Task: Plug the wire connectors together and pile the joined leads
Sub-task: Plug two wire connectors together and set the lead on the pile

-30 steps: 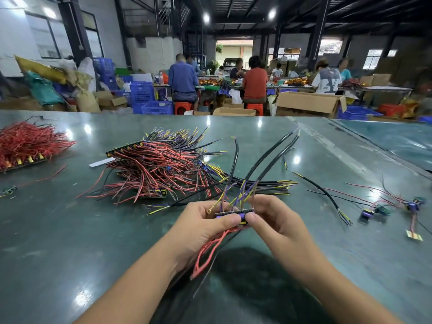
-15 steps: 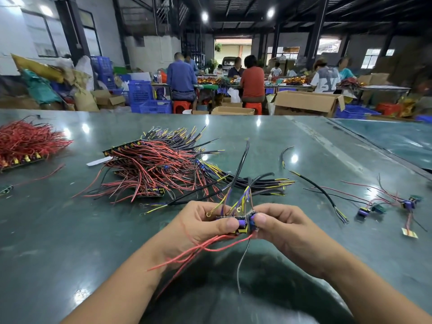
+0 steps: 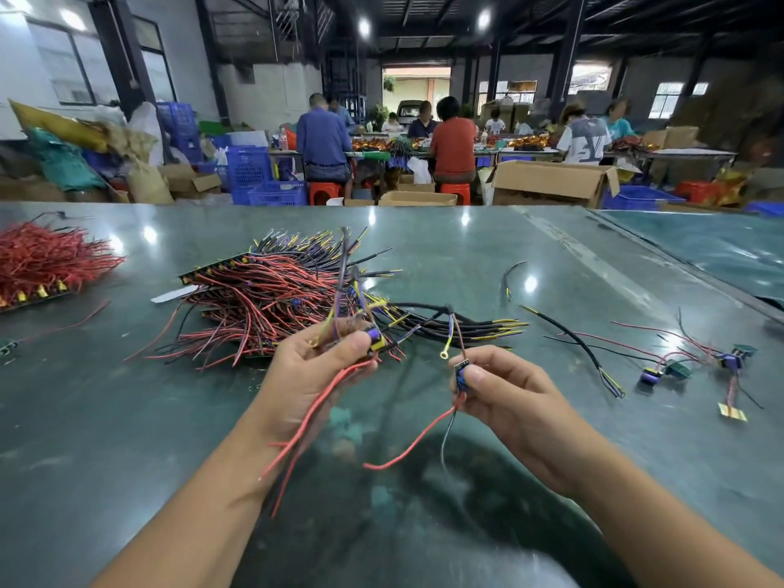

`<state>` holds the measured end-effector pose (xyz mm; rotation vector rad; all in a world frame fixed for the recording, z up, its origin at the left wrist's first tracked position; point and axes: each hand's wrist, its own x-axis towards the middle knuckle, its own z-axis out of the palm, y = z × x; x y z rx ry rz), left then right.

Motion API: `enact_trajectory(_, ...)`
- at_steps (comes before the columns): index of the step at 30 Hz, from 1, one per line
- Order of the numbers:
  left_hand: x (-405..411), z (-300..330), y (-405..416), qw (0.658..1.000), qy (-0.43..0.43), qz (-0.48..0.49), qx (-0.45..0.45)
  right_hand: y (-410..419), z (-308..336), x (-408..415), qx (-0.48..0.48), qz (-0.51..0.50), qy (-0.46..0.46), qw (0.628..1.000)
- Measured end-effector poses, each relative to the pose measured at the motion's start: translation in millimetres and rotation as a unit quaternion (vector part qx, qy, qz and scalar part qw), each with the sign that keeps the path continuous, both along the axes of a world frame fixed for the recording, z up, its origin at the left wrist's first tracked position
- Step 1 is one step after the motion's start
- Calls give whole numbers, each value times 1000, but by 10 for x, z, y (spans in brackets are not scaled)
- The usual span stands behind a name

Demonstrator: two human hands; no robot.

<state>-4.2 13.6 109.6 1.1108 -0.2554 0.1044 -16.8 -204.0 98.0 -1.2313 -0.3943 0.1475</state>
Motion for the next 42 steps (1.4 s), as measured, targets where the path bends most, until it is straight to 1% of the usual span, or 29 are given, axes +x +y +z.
enact_trajectory(2, 34, 12, 49, 999, 1, 18, -41, -13, 3, 13, 2, -15, -2, 1000)
enact_trajectory(4, 72, 16, 69, 995, 12, 62, -75, -20, 3, 24, 13, -34, 0, 999)
enact_trajectory(6, 120, -3, 94, 990, 16, 115, -79, -17, 8, 29, 21, -54, -4, 998)
enact_trajectory(7, 134, -10, 107, 988, 12, 139, -64, -14, 12, 27, 25, -60, -8, 998)
enact_trajectory(11, 131, -49, 117, 973, -36, 224, 52, -10, 38, 9, 50, -51, -35, 997)
enact_trajectory(15, 114, -51, 46, 966, -97, 235, 48, -21, 72, -15, 76, -21, -34, 996)
enact_trajectory(17, 116, -60, 33, 966, -109, 229, 51, -15, 80, -24, 87, -12, -27, 996)
enact_trajectory(20, 158, -102, 54, 964, -71, 236, 97, 9, 81, -32, 86, -18, -22, 996)
enact_trajectory(22, 205, -162, 104, 951, -24, 272, 145, 24, 71, -31, 88, -28, -18, 996)
enact_trajectory(23, 230, -195, 142, 939, 2, 297, 175, 27, 64, -25, 91, -37, -12, 995)
enact_trajectory(24, 255, -228, 182, 918, 29, 327, 222, 29, 57, -17, 97, -49, -3, 994)
enact_trajectory(25, 271, -251, 214, 888, 57, 356, 284, 28, 51, -7, 103, -63, 7, 993)
enact_trajectory(27, 269, -258, 242, 813, 119, 399, 408, 32, 46, 5, 115, -89, 18, 989)
enact_trajectory(28, 257, -249, 244, 778, 150, 406, 456, 38, 48, 7, 117, -98, 18, 988)
enact_trajectory(29, 237, -236, 240, 752, 172, 404, 491, 47, 54, 4, 120, -104, 15, 987)
enact_trajectory(31, 179, -193, 220, 726, 184, 402, 527, 63, 79, -9, 136, -109, 7, 985)
enact_trajectory(35, 104, -148, 165, 702, 176, 423, 545, 54, 162, -33, 180, -101, 6, 978)
enact_trajectory(36, 81, -130, 125, 696, 152, 447, 542, 51, 184, -44, 185, -95, 4, 978)
enact_trajectory(37, 53, -107, 84, 690, 107, 476, 535, 53, 204, -55, 185, -90, -1, 979)
enact_trajectory(38, 24, -83, 42, 692, 43, 496, 522, 63, 220, -68, 182, -86, -6, 980)
enact_trajectory(39, -8, -59, 11, 715, -30, 486, 502, 78, 231, -83, 176, -80, -9, 981)
enact_trajectory(40, -26, -39, -14, 764, -94, 435, 466, 92, 233, -97, 168, -71, -9, 983)
enact_trajectory(41, -63, -34, -35, 832, -128, 345, 416, 104, 230, -108, 156, -58, -11, 986)
enact_trajectory(42, -91, -7, -90, 895, -127, 231, 360, 110, 219, -116, 135, -45, -15, 990)
